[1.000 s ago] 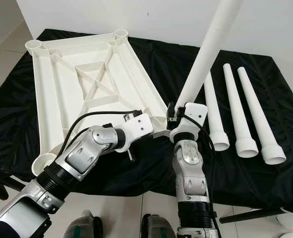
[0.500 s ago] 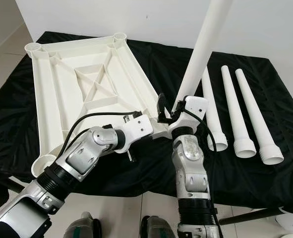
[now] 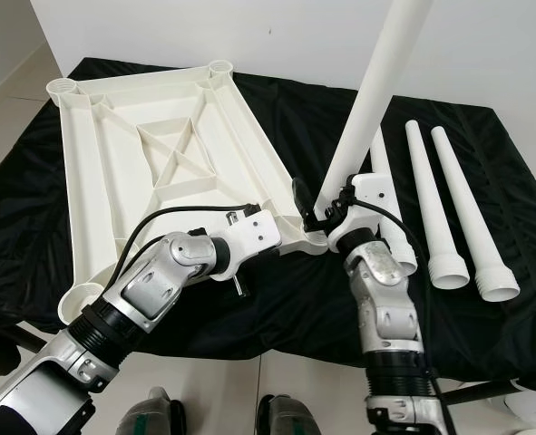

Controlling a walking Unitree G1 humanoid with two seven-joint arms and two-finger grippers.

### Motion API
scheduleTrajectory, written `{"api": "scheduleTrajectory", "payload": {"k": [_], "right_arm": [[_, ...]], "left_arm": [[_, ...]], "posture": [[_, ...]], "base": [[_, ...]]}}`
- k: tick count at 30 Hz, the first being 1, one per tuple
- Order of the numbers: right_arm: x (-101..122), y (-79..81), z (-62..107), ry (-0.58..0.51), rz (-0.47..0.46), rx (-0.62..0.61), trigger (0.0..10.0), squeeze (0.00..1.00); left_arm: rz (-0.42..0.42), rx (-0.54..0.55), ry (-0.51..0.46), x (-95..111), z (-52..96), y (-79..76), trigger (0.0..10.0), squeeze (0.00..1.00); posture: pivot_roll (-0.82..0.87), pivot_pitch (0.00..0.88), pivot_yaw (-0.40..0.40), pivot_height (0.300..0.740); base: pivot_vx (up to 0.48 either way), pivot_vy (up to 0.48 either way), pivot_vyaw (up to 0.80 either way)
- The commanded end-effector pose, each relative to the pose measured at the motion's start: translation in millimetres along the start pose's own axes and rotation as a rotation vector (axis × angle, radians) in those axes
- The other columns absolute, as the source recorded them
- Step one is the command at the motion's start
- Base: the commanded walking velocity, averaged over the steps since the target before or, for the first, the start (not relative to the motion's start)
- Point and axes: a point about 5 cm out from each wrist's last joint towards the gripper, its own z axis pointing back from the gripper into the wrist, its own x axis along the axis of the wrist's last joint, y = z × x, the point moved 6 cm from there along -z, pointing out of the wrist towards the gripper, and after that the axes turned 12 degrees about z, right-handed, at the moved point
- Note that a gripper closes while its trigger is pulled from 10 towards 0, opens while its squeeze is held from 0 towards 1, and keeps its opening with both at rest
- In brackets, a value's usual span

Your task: Building children table

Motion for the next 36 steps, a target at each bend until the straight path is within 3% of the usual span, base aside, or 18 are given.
{"api": "scheduleTrajectory", "payload": {"k": [1,2,3,5,6,13,14,15,16,31,32,34,35,36], "right_arm": [[-2,-3.0,0.5,-0.002,-0.005,0.002,10.0,0.0],[-1,-3.0,0.7,-0.003,-0.007,0.009,10.0,0.0],[-1,-3.0,0.9,-0.004,-0.005,0.015,10.0,0.0],[-1,-2.9,1.1,-0.004,-0.002,0.018,10.0,0.0],[-1,-2.7,1.3,-0.004,-0.001,0.02,10.0,0.0],[-1,-2.6,1.4,-0.008,-0.003,0.03,10.0,0.0],[0,-2.6,1.5,-0.011,-0.005,0.041,10.0,0.0],[0,-3.4,1.7,-0.013,-0.003,0.048,10.0,0.0],[1,-5.2,2.0,-0.016,0.001,0.054,10.0,0.0],[3,-6.9,1.9,-0.026,0.009,0.069,10.0,0.0],[3,-7.0,2.1,-0.027,0.01,0.07,10.0,0.0],[3,-7.2,2.4,-0.027,0.008,0.071,10.0,0.0],[3,-7.4,2.4,-0.028,0.009,0.071,10.0,0.0],[3,-7.4,2.4,-0.028,0.009,0.071,10.0,0.0]], "left_arm": [[0.012,0.015,-0.007,1,0.6,0.7,10.0,1.0],[0.004,0.016,-0.004,1,0.9,0.9,10.0,1.0],[-0.002,0.02,0.002,0,0.8,1.6,10.0,0.9],[-0.005,0.024,0.007,-1,0.7,2.1,10.0,0.9],[-0.006,0.023,0.009,-1,0.7,2.1,10.0,0.0],[0.003,0.011,0.005,-1,1.0,0.7,10.0,0.0],[0.007,0.004,0.003,-1,1.4,0.0,0.0,0.0],[0.009,-0.003,0.007,-2,1.6,-0.9,0.0,0.0],[0.01,-0.008,0.028,-5,1.1,-1.6,10.0,0.0],[0.014,-0.016,0.085,-15,-1.1,-3.8,10.0,0.0],[0.024,-0.021,0.084,-16,-1.0,-4.7,10.0,1.0],[0.017,-0.02,0.091,-17,-0.5,-4.7,10.0,1.0],[0.011,-0.013,0.103,-18,-0.9,-3.9,10.0,0.64],[0.011,-0.013,0.103,-18,-0.9,-3.9,10.0,0.64]], "posture": [[-0.04,0.031,-0.048,0.74],[-0.04,0.035,-0.048,0.74],[-0.04,0.036,-0.048,0.74],[-0.04,0.036,-0.048,0.74],[-0.04,0.037,-0.046,0.74],[-0.04,0.041,-0.045,0.74],[-0.04,0.042,-0.045,0.74],[-0.05,0.045,-0.043,0.74],[-0.05,0.046,-0.042,0.74],[-0.05,0.052,-0.041,0.74],[-0.05,0.053,-0.041,0.74],[-0.05,0.055,-0.04,0.74],[-0.05,0.055,-0.04,0.74],[-0.05,0.055,-0.04,0.74]], "base": [[0.0,0.0,0.0],[0.0,0.0,0.0],[0.0,0.0,0.0],[0.0,0.0,0.0],[0.0,0.0,0.0],[0.0,0.0,0.0],[0.0,0.0,0.0],[0.0,0.0,0.0],[0.0,0.0,0.0],[0.0,0.0,0.0],[0.0,0.0,0.0],[0.0,0.0,0.0],[0.0,0.0,0.0],[0.0,0.0,0.0]]}}
